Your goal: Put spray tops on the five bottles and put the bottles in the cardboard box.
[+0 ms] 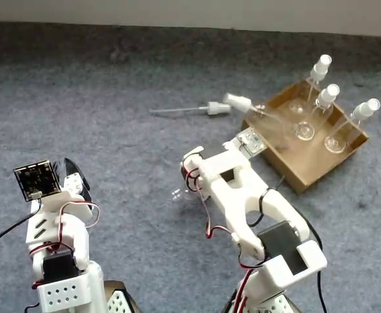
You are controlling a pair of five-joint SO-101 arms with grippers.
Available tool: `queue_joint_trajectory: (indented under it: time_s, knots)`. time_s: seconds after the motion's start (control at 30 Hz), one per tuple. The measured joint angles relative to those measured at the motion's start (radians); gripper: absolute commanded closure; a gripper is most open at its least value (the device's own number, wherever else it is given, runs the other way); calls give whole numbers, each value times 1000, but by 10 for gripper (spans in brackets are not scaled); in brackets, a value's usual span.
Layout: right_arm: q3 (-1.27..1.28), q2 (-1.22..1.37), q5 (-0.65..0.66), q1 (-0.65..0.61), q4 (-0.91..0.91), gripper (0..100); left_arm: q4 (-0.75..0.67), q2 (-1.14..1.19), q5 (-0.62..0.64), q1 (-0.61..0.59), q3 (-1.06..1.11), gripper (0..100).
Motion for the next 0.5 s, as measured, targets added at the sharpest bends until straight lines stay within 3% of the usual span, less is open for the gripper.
queue_joint_trajectory:
  time_s: [0.1, 0.37, 0.5]
  knots:
    - [0, 0, 0, -17, 0, 952, 0, 0, 0, 6, 0, 992]
    - [-3, -2, 0, -52, -9, 594, 0, 0, 0, 6, 0, 992]
    - [-2, -2, 0, -55, -9, 533, 0, 0, 0, 6, 0, 992]
